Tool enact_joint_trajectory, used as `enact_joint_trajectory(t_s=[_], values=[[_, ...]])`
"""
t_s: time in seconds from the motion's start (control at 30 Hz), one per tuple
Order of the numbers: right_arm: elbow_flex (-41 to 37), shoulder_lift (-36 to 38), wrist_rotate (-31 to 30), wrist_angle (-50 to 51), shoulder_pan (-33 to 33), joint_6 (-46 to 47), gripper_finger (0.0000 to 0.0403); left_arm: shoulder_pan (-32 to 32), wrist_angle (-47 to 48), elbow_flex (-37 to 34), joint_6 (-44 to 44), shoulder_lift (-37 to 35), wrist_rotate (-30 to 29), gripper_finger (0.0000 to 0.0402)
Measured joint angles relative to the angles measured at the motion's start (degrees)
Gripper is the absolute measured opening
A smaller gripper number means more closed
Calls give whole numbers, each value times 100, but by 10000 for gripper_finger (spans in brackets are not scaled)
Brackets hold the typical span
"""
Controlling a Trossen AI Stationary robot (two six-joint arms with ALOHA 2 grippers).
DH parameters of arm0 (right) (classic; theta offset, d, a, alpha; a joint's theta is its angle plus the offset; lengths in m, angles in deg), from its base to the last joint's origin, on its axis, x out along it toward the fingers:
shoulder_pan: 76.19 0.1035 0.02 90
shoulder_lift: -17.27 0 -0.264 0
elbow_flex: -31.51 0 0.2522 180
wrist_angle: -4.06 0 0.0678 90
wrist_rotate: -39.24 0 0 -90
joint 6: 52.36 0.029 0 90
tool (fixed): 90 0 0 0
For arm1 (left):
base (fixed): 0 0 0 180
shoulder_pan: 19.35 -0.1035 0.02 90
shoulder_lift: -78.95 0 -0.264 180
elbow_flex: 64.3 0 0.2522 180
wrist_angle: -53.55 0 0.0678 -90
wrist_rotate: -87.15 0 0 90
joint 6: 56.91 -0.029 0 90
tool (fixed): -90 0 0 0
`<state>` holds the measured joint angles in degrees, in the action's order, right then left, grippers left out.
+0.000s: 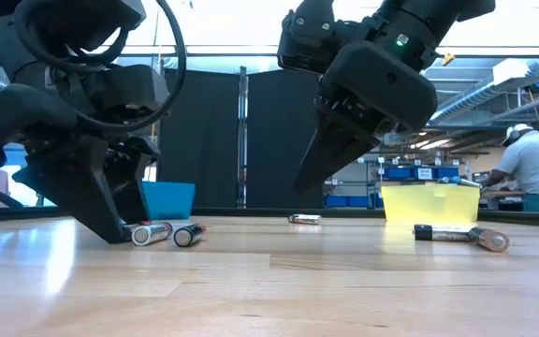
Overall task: Sort batteries
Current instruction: Put the bottom black orange battery into the yellow bin
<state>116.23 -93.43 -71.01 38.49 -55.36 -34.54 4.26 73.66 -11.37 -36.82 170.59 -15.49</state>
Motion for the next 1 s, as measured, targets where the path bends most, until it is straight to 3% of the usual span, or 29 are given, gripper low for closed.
enact_joint_trajectory(t_s=[0.2, 0.37, 0.47, 0.6, 0.83, 1.0], values=[[0, 0, 75, -4, -56, 70, 31, 2, 1172, 321, -27, -330, -619, 220], [-171, -2, 35, -736, -220, 45, 9, 2, 1303, 347, -164, -670, -1164, 220], [-556, -4, 215, -1734, -437, 57, 10, 2, 1125, 347, -454, -786, -1554, 220], [-1410, -4, 617, -3795, -823, 559, 7, -45, 621, 347, -1048, -811, -1848, 220], [-2969, -9, 1176, -7444, -1347, 1911, 9, -535, 1, 355, -1913, -813, -1897, 220], [-3324, -7, 1590, -8702, -1557, 2498, 16, -884, -780, 355, -2698, -813, -1506, 220]])
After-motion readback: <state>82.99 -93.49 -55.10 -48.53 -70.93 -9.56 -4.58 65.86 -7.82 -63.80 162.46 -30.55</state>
